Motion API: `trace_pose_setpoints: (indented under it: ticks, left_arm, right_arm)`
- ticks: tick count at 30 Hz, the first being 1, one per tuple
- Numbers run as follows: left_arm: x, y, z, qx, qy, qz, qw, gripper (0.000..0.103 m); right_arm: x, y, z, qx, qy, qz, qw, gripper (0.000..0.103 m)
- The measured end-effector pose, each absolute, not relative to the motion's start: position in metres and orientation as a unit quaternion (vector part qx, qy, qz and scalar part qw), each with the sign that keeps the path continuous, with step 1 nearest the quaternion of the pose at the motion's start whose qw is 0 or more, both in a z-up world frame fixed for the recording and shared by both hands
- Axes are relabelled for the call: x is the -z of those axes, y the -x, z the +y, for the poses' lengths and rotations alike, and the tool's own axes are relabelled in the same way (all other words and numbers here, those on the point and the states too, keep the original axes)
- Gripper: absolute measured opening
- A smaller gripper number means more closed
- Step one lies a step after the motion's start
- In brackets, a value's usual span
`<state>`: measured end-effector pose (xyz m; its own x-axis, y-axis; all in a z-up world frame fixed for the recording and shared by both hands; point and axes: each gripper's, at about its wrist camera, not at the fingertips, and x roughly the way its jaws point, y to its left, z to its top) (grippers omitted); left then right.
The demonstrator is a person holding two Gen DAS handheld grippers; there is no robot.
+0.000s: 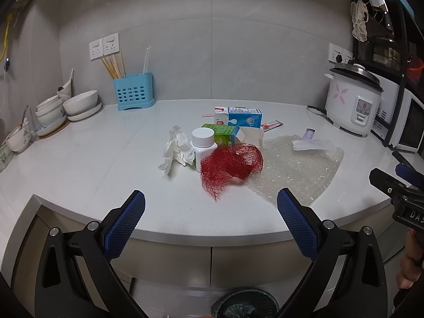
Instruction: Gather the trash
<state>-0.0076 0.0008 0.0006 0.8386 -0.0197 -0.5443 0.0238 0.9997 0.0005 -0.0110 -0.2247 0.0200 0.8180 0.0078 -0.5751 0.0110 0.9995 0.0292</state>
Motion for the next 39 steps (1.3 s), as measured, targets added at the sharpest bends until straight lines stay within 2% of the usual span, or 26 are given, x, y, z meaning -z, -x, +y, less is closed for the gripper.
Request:
trace_pose_setpoints:
  ticks: [39]
  left_arm:
    - [-0.015, -0.003, 0.013, 0.001, 0.005, 0.286, 0.958, 0.097]
  right_arm:
    - [-0.031, 0.005, -0.225, 0.003, -0.002, 0.297, 0.955, 0.096]
